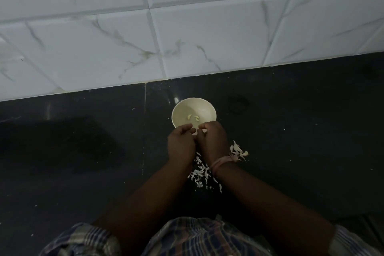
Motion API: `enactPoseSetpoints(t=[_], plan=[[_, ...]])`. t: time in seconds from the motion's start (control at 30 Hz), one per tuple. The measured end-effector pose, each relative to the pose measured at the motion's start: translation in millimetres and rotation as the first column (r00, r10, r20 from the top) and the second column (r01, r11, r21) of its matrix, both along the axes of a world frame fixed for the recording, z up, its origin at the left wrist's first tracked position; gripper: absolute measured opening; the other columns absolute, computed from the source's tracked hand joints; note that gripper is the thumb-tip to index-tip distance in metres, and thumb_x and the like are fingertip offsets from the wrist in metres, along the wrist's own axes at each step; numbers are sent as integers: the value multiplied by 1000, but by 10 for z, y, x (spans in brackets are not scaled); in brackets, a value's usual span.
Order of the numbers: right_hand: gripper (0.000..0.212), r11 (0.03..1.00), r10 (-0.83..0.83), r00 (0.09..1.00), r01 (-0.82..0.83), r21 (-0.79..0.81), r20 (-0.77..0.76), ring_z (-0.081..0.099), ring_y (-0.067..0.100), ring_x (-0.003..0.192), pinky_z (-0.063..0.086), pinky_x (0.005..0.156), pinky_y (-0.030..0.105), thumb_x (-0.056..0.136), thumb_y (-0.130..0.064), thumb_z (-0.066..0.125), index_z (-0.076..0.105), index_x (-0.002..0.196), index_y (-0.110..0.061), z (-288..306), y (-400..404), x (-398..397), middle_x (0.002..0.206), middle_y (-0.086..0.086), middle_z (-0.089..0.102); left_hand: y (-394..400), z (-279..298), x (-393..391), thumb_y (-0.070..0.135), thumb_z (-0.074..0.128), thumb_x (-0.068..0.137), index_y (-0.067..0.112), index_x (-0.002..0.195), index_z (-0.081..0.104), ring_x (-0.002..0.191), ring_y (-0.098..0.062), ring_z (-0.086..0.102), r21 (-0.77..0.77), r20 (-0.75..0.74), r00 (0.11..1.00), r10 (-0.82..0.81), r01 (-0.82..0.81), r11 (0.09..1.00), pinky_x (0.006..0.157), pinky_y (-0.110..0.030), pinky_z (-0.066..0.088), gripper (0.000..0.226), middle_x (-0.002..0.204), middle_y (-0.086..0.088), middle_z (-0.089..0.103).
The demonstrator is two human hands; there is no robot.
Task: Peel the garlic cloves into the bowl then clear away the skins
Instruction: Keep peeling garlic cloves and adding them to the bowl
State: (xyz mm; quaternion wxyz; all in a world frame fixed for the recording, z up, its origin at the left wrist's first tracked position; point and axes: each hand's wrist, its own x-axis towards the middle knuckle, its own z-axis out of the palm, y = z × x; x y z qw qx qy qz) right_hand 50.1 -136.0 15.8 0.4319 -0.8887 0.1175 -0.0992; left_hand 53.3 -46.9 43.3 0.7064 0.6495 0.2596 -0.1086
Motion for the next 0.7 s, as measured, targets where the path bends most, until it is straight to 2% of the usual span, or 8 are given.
enactPoseSetpoints(t=[0.07,0.17,0.23,0.33,0.43,0.57,0.63,0.7], plan=[[12,1000,-1,998,2,-15,63,62,29,94,48,84,35,88,-4,64,71,98,0,-41,-1,-61,104,17,64,-10,-34,-29,-2,55,91,12,115,70,87,-27,75,23,18,1000,-21,20,1000,77,-43,62,31,103,-14,76],[14,998,-54,987,49,31,153,55,12,93,36,82,8,91,0,60,69,100,-6,-58,-87,-194,106,8,58,-50,-57,-75,-2,51,94,17,110,70,90,-28,75,17,65,998,-17,16,1000,79,-44,62,31,106,-9,76],[16,992,-123,977,120,25,172,54,11,91,33,80,4,89,2,61,70,98,-7,-123,-230,-254,102,7,59,-76,-70,-106,-2,51,91,23,104,73,95,-27,74,88,96,995,-19,10,996,86,-47,61,35,106,0,76],[16,970,-242,968,243,7,70,62,22,93,35,79,14,90,2,63,72,97,-8,-277,-527,-309,98,10,66,-102,-83,-164,-1,52,90,29,103,73,102,-22,70,180,108,993,-55,35,983,97,-48,55,39,108,7,75],[15,964,-255,965,249,-88,-64,65,25,98,45,86,28,93,-6,63,74,101,-12,-383,-778,-356,102,8,70,-123,-83,-191,-2,54,90,27,116,71,110,-17,68,198,107,990,-87,64,978,101,-41,54,43,115,10,72],[19,938,-169,973,111,-327,-155,62,32,102,45,91,40,93,-18,62,75,105,-23,-397,-865,-298,107,3,71,-133,-44,-219,-1,51,92,18,124,71,109,-8,62,300,116,982,-147,107,948,91,-22,46,42,114,9,70],[21,908,-92,981,13,-418,-170,59,35,104,43,90,42,93,-22,60,75,107,-28,-375,-836,-249,109,3,69,-146,-42,-235,0,52,93,16,126,70,109,-8,63,340,118,975,-190,140,930,96,-23,47,41,118,7,71],[27,843,-7,974,-116,-524,-227,53,35,112,40,91,41,93,-24,58,72,114,-32,-375,-805,-208,117,0,64,-165,-29,-238,4,54,94,18,128,70,113,-12,66,408,101,965,-243,183,894,102,-32,50,40,123,6,72]])
